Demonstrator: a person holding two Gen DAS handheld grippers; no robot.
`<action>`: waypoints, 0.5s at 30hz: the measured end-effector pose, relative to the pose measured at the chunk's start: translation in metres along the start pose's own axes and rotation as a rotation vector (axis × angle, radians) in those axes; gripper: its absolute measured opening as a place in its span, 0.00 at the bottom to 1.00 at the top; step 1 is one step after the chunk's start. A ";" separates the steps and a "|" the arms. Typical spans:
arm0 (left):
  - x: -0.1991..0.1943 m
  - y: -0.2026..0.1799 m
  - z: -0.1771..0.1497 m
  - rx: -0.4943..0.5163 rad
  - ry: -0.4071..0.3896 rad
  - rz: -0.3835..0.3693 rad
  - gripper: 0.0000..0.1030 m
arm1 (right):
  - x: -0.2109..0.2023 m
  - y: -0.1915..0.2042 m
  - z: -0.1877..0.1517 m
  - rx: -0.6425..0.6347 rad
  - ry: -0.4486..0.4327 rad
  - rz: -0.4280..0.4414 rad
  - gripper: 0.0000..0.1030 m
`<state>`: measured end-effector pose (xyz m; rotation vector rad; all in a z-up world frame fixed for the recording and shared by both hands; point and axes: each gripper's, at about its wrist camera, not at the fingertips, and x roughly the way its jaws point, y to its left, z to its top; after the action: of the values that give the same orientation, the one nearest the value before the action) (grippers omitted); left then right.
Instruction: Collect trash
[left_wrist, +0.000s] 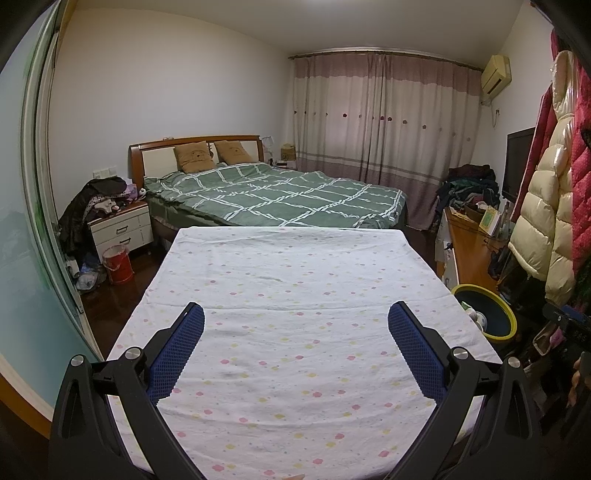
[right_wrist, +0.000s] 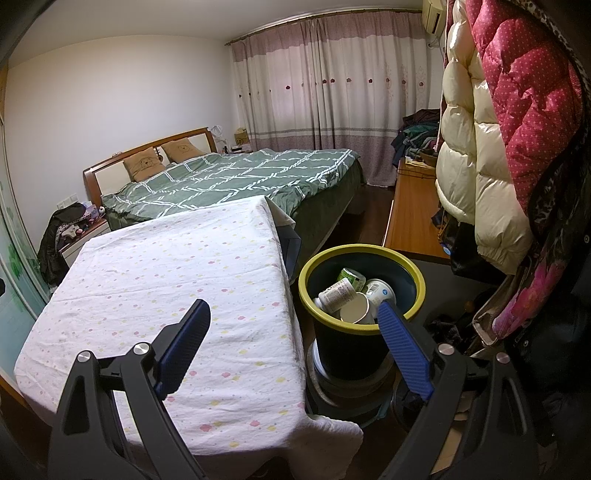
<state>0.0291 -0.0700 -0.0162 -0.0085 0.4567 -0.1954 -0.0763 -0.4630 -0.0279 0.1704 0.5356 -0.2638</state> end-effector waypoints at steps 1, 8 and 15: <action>0.000 0.000 0.000 0.000 0.000 0.000 0.95 | 0.000 -0.001 0.000 0.000 0.000 0.001 0.85; 0.004 0.001 0.000 -0.001 0.012 -0.003 0.95 | 0.001 -0.001 -0.001 0.000 0.003 0.002 0.85; 0.009 0.004 0.000 -0.010 0.027 -0.017 0.95 | 0.004 -0.002 -0.003 0.000 0.010 0.003 0.85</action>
<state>0.0375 -0.0679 -0.0206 -0.0190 0.4851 -0.2100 -0.0747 -0.4649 -0.0324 0.1727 0.5456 -0.2605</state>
